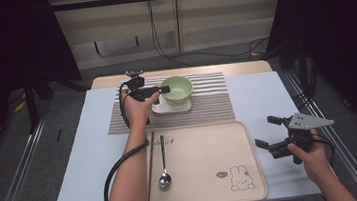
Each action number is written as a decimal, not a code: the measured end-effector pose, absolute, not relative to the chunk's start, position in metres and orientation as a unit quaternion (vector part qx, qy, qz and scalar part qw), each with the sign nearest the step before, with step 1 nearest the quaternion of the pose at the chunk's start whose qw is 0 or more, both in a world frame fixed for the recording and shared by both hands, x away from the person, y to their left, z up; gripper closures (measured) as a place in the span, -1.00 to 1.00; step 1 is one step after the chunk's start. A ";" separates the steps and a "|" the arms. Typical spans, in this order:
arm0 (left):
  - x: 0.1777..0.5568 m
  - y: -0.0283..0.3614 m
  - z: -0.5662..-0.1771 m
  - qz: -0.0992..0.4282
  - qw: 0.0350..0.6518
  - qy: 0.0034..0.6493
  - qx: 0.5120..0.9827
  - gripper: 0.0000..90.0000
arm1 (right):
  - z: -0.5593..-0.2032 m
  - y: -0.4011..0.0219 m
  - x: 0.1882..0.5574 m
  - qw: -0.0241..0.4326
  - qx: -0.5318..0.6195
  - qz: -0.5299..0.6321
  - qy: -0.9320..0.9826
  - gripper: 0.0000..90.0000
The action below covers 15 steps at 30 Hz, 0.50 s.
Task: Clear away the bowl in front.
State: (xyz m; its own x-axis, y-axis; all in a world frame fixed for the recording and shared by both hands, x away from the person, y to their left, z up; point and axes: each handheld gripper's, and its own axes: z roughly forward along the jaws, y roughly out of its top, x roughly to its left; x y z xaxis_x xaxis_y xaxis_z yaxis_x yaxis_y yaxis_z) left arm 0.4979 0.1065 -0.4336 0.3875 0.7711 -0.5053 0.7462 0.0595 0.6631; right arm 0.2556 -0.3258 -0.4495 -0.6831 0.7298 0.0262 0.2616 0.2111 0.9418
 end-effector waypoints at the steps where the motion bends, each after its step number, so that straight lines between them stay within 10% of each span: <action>1: 0.498 0.106 -0.434 0.013 0.473 0.553 0.686 -0.86 | -0.449 -0.326 0.256 0.220 0.332 0.533 0.747 -0.96; 15: 0.506 0.104 -0.445 0.028 0.457 0.567 0.685 -0.79 | -0.449 -0.326 0.255 0.219 0.335 0.535 0.744 -0.96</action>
State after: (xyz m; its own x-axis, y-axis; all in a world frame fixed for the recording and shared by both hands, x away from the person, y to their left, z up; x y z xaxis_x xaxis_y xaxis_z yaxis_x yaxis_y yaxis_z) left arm 0.5058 0.1041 -0.4447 0.3549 0.8022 -0.4802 0.7514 0.0608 0.6570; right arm 0.2553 -0.3259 -0.4488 -0.6795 0.7329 0.0333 0.2643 0.2021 0.9430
